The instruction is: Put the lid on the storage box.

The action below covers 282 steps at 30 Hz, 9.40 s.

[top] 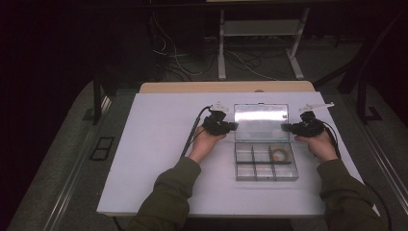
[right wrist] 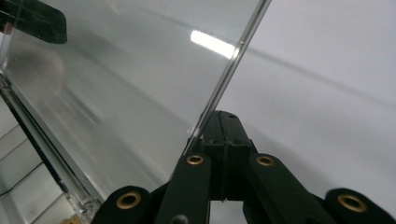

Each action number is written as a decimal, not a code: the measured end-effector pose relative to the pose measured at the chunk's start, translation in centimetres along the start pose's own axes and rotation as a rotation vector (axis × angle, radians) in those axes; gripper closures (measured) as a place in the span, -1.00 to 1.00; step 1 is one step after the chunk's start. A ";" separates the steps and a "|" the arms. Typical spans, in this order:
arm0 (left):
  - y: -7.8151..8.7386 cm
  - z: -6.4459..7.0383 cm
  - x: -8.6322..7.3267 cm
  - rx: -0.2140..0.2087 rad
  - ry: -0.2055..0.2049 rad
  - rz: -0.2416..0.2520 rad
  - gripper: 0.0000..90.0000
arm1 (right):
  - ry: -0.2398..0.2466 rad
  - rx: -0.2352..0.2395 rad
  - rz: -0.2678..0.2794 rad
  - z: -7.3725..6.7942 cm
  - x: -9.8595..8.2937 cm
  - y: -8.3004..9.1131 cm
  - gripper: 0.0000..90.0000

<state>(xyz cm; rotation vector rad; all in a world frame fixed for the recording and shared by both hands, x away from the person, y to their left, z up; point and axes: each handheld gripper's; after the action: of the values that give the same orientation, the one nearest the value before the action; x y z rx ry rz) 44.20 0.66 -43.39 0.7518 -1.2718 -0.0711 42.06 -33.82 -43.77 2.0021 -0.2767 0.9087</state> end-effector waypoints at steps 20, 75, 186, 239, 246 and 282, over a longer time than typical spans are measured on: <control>1.3 0.4 1.1 -0.018 -0.006 0.081 0.99 | 0.027 0.048 0.108 -0.5 0.5 1.8 0.98; 6.3 4.3 3.0 -0.052 -0.139 0.240 0.75 | 0.072 0.080 0.174 -2.3 0.4 4.6 0.98; 5.8 8.6 -4.8 -0.168 -0.181 0.004 0.98 | 0.161 0.104 -0.002 -4.9 -8.8 8.0 0.98; 13.3 5.9 -6.2 -0.020 -0.125 0.056 -0.04 | 0.107 0.107 0.170 -6.8 -8.2 8.8 -0.26; 15.9 5.0 -7.4 0.015 -0.108 0.091 -0.25 | 0.101 0.100 0.185 -8.1 -8.7 7.9 -0.59; 18.4 4.7 -11.9 0.122 -0.046 0.063 -1.00 | 0.115 0.084 0.164 -9.0 -9.1 6.9 -0.69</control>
<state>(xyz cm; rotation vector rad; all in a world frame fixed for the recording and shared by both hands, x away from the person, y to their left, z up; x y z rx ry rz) 29.77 17.85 -42.90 0.8175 -1.3514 0.0407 27.64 -31.90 -42.69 2.0164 -0.3472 1.1520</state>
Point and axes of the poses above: each handheld gripper's, and its own axes: y roughly backward along the jaws, x roughly out of its top, z roughly to its right, and after that the axes turned 9 degrees about -y, right-handed
